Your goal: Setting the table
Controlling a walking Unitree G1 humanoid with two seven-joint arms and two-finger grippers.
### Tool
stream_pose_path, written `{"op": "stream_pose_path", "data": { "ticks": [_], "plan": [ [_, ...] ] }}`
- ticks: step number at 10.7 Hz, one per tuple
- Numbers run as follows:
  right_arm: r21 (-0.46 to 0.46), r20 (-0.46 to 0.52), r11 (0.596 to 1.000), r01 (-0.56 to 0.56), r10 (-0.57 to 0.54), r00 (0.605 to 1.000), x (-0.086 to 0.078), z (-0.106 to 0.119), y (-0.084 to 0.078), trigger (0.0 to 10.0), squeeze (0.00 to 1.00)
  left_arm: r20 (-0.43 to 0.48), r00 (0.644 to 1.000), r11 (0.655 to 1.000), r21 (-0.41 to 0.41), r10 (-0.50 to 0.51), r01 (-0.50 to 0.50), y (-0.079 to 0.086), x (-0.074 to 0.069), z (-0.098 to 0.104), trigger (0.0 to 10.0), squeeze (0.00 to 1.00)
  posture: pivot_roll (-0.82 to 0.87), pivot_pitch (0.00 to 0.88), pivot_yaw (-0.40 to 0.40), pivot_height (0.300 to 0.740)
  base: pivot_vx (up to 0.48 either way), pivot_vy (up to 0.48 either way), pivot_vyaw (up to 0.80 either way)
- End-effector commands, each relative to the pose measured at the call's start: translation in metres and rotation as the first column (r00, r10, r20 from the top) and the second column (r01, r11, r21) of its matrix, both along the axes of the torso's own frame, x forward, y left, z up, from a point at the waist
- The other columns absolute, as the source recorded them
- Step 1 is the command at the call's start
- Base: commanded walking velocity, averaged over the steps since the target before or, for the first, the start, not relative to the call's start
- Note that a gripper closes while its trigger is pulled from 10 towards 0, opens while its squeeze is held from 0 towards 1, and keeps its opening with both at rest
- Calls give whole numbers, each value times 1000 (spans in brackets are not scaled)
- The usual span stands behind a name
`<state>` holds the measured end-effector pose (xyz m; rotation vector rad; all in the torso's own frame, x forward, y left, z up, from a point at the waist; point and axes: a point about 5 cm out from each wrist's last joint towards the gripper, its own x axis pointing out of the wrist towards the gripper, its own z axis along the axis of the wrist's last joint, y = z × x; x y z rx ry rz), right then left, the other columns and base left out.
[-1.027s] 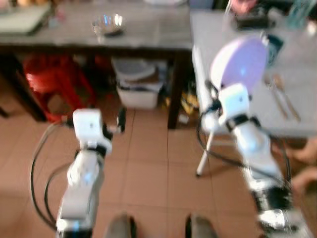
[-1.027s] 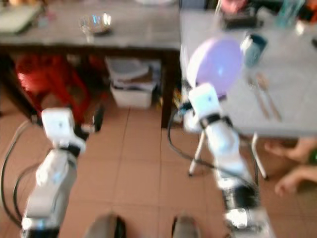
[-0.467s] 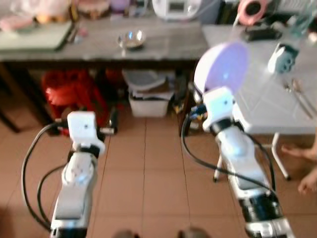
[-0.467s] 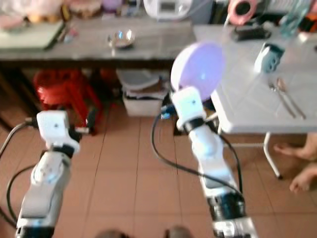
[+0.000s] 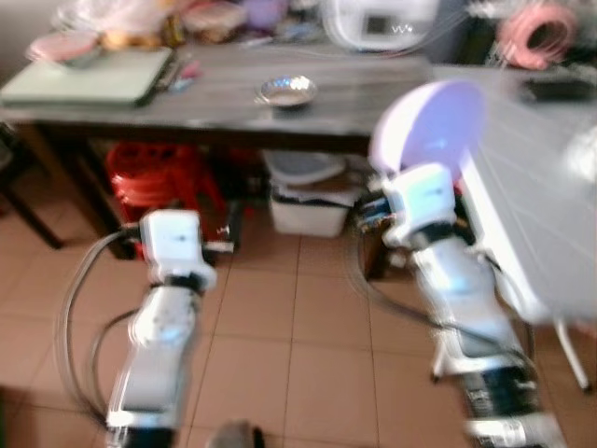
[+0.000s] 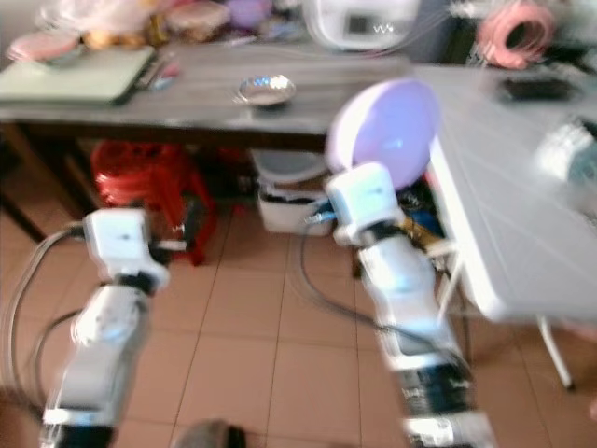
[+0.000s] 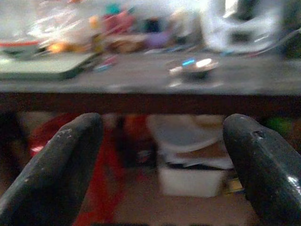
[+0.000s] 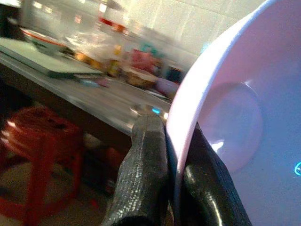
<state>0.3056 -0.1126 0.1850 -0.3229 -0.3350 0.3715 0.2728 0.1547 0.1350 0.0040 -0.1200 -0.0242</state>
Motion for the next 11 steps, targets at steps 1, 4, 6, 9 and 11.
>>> {"op": "stream_pose_path", "data": {
  "ticks": [1, 4, 6, 9, 11],
  "plan": [
    [-13, 25, 999, 34, -34, 999, 0, 6, -11, 10000, 0, 13, 1000, 1000, -11, -19, 19, -7, 1, 3, 10000, 0, 5, 72, 26, 740, 472, 0, 0],
    [-14, 21, 999, 30, -30, 999, -1, 5, -10, 10000, 0, 20, 1000, 1000, 2, -19, 18, -6, 1, 4, 10000, 0, 3, 76, 31, 740, 472, 0, 0],
    [-12, 32, 1000, 20, -19, 999, -2, 7, -8, 10000, 0, 21, 1000, 1000, 4, -21, 21, -7, 2, 4, 10000, 0, 1, 76, 34, 740, 472, 0, 0],
    [0, 15, 1000, 23, -23, 1000, 2, 6, -8, 10000, 0, 25, 999, 999, -9, -32, 32, -9, 3, 5, 10000, 0, 3, 73, 33, 740, 472, 0, 0],
    [-5, 17, 1000, 23, -23, 1000, 3, 7, -8, 10000, 0, 25, 999, 999, -14, -33, 33, -9, 3, 5, 10000, 0, 4, 70, 32, 740, 458, 0, -347]
  ]
}}
